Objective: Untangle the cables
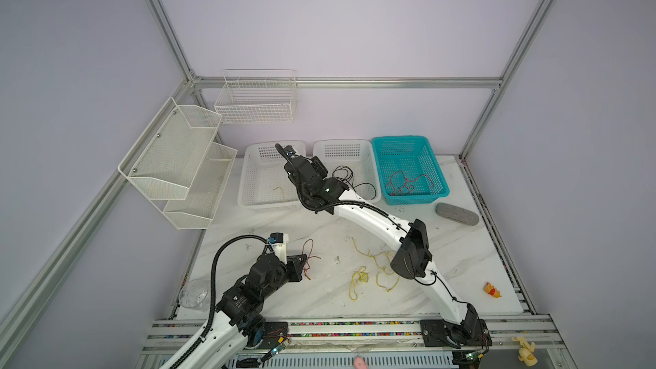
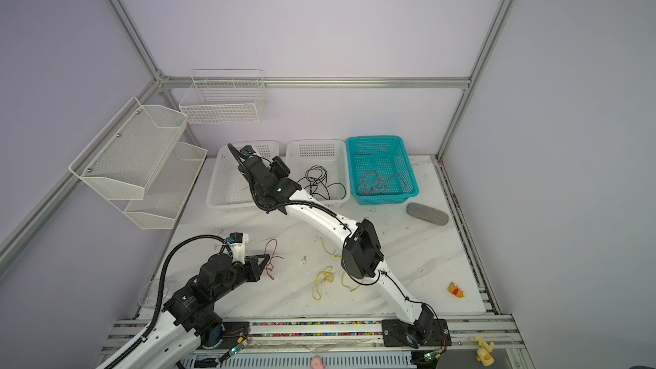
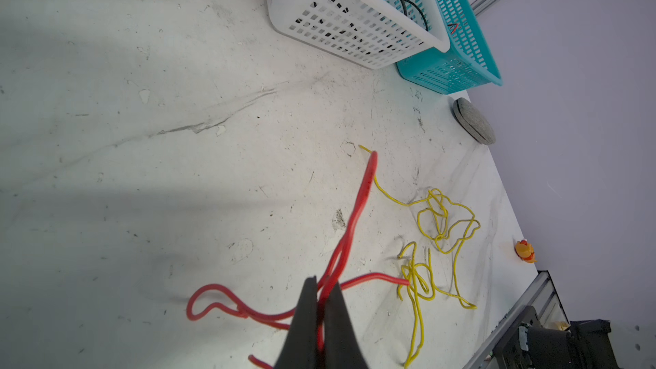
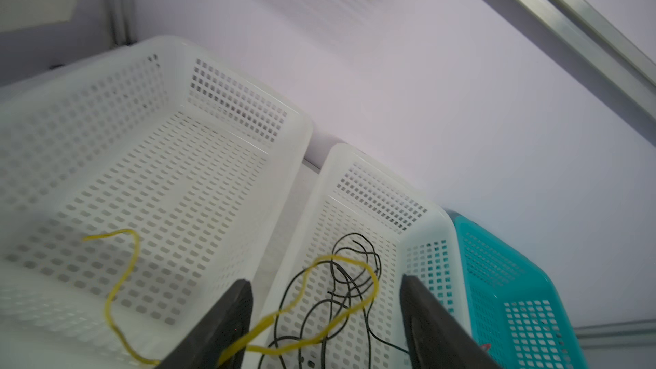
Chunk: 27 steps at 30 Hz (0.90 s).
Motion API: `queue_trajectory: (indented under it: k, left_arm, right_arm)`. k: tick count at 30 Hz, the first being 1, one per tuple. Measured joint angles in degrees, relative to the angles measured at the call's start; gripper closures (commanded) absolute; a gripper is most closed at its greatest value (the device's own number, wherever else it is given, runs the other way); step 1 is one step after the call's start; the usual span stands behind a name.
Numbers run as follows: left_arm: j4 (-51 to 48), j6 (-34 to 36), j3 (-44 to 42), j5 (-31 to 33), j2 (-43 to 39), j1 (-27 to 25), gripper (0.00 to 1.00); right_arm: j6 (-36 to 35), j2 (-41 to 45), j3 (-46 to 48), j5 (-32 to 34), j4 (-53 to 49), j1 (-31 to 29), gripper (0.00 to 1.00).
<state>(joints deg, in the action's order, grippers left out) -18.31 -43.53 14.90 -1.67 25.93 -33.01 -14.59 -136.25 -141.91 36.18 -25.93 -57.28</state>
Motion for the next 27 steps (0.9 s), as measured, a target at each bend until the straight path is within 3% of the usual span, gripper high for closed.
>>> queue_trajectory:
  k: [5,11,14,21,24,27]
  left_arm:
    - [-0.9,-0.46,1.09,1.09,0.42,0.0,1.0]
    - [-0.59,-0.44,2.56,1.29,7.1,0.0,0.95]
    - [-0.17,-0.37,3.8,1.29,10.91,0.0,0.81]
    - [0.57,0.72,6.99,2.05,13.6,0.0,0.26]
    - [0.61,1.11,9.53,2.64,13.86,0.0,0.11]
    - [0.72,1.2,12.35,3.67,14.05,0.0,0.05]
  right_arm:
    - [2.12,1.27,0.02,-9.01,-0.22,-0.02,0.31]
    - [3.8,1.38,0.02,-13.86,-0.7,0.0,0.31]
    - [4.35,1.38,0.04,-15.58,-0.74,0.02,0.31]
    - [5.55,1.68,0.79,-17.94,-0.98,0.44,0.31]
    - [6.29,1.68,0.81,-18.69,-1.14,0.72,0.31]
    - [7.63,1.7,0.81,-19.87,-1.44,1.42,0.31]
